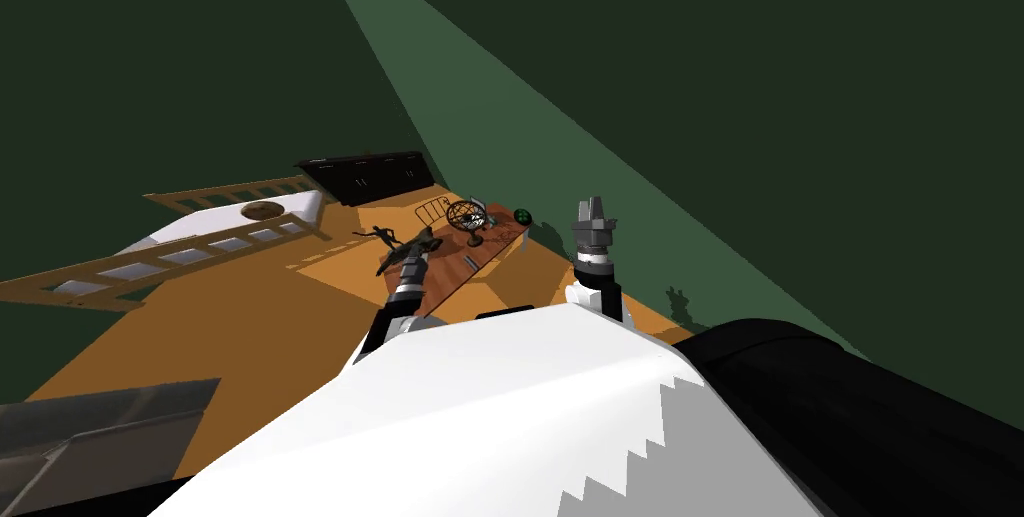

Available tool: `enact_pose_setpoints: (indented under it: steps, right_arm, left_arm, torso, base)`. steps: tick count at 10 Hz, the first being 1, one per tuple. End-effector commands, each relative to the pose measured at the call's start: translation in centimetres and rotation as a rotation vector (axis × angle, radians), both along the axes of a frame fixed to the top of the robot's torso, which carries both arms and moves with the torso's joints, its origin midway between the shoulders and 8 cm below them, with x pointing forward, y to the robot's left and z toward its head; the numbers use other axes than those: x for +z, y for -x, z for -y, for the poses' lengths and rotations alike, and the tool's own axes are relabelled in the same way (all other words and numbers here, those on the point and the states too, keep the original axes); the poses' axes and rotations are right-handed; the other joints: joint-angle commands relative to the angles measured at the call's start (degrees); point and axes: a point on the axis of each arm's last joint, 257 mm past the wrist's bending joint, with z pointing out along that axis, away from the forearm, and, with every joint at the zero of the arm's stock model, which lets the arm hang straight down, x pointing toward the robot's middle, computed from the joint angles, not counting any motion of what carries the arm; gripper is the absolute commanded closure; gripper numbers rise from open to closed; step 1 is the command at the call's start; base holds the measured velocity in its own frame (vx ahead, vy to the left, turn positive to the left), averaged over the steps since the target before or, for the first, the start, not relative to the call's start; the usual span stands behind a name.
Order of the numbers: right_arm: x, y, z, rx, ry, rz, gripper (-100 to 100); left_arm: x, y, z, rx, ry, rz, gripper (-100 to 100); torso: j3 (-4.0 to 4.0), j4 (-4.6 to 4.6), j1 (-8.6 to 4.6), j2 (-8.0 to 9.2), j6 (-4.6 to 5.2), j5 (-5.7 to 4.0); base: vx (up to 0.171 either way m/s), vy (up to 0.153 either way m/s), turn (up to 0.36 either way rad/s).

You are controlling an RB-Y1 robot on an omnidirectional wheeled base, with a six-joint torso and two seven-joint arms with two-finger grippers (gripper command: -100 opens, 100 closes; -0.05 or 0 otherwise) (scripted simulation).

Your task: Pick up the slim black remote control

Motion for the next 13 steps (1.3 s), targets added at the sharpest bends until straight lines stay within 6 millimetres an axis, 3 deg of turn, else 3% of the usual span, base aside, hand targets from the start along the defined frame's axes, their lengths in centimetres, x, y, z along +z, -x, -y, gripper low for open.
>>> enact_pose_setpoints:
  steps: [1, 2, 3, 4, 5, 6, 7, 8, 9, 10, 13]
  right_arm:
    - [0.0, 0.0, 0.0, 0.000, 0.000, 0.000, 0]
    - [0.0, 0.0, 0.0, 0.000, 0.000, 0.000, 0]
    - [0.0, 0.0, 0.0, 0.000, 0.000, 0.000, 0]
    - [0.0, 0.0, 0.0, 0.000, 0.000, 0.000, 0]
    - [0.0, 0.0, 0.0, 0.000, 0.000, 0.000, 0]
    - [0.0, 0.0, 0.0, 0.000, 0.000, 0.000, 0]
    - [0.0, 0.0, 0.0, 0.000, 0.000, 0.000, 0]
    - [0.0, 0.0, 0.0, 0.000, 0.000, 0.000, 0]
    - [0.0, 0.0, 0.0, 0.000, 0.000, 0.000, 0]
    - [0.0, 0.0, 0.0, 0.000, 0.000, 0.000, 0]
    - [0.0, 0.0, 0.0, 0.000, 0.000, 0.000, 0]
  left_arm:
    - [-3.2, -0.1, -0.8, 0.008, -0.005, -0.082, -100]
    - [-3.4, 0.0, -1.1, 0.012, 0.013, -0.087, -100]
    - [-6.4, 0.1, -1.9, 0.020, 0.001, -0.164, -100]
    - [-6.4, 0.1, -2.1, 0.023, 0.022, -0.164, -100]
    - [-9.5, 0.4, -3.0, 0.031, 0.008, -0.244, -100]
    - [-9.6, 0.4, -3.1, 0.035, 0.032, -0.244, -100]
    - [-12.2, 0.9, -3.8, 0.038, 0.020, -0.316, -100]
    - [-12.8, 1.0, -4.2, 0.048, 0.044, -0.326, -100]
    - [-15.3, 1.6, -4.7, 0.049, 0.031, -0.397, -100]
    - [-16.0, 1.9, -5.2, 0.061, 0.057, -0.410, -100]
    - [-21.1, 3.7, -6.2, 0.066, 0.058, -0.554, -100]
  torso:
    - [0.00, 0.00, 0.00, 0.00, 0.00, 0.00]
    - [-0.01, 0.00, -0.01, -0.01, 0.07, 0.00]
    - [-0.02, -0.01, 0.01, -0.03, -0.03, 0.00]
    - [-0.03, -0.01, 0.02, -0.05, 0.04, 0.01]
    - [-0.03, -0.01, 0.00, -0.06, -0.03, 0.00]
    - [-0.04, -0.02, 0.00, -0.07, 0.02, 0.00]
    - [-0.05, -0.02, -0.01, -0.08, -0.02, 0.00]
    - [-0.06, -0.02, -0.01, -0.10, 0.03, 0.00]
    - [-0.06, -0.03, -0.01, -0.11, -0.02, 0.00]
    - [-0.06, -0.03, 0.00, -0.11, 0.00, 0.00]
    - [-0.08, -0.03, 0.00, -0.14, -0.06, 0.00]
  base:
    - [-0.019, 0.015, -0.469]
    - [-0.015, 0.025, -0.173]
    - [-0.010, 0.019, -0.323]
    - [-0.008, 0.021, -0.187]
    - [-0.004, 0.014, -0.307]
    - [-0.005, 0.019, -0.205]
    - [-0.002, 0.016, -0.323]
    - [0.000, 0.018, -0.234]
    - [0.006, 0.017, -0.319]
    - [0.004, 0.017, -0.237]
    - [0.010, 0.015, -0.349]
